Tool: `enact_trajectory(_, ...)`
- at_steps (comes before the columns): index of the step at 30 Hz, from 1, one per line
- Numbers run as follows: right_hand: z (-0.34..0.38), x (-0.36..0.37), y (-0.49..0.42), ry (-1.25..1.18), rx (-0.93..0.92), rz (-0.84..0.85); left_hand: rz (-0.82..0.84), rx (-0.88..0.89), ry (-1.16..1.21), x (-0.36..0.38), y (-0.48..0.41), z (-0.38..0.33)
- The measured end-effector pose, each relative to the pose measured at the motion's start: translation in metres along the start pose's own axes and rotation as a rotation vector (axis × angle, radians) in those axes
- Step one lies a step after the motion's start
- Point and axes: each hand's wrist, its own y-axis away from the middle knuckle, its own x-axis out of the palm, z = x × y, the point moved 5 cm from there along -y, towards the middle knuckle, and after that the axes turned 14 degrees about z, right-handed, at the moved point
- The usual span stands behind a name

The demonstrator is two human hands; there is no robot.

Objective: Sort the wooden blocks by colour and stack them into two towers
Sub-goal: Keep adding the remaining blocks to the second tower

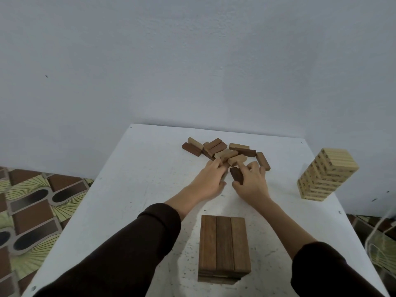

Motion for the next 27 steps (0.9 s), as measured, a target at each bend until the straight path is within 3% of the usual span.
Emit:
enact_trajectory(11, 0.007, 0.0, 0.007, -0.288, -0.055, 0.035, 0.022, -0.105, 0.287, 0.007, 0.034, 0.008)
enact_trajectory(17, 0.012, 0.009, 0.017, -0.398, -0.181, 0.227, 0.034, -0.125, 0.332, 0.005, 0.042, 0.01)
enact_trajectory(22, 0.017, 0.013, 0.016, -0.356, -0.223, 0.36, 0.043, -0.138, 0.387, 0.005, 0.041, 0.012)
enact_trajectory(27, 0.016, 0.019, 0.016, -0.356, -0.219, 0.346, 0.093, -0.119, 0.406, 0.005, 0.036, 0.014)
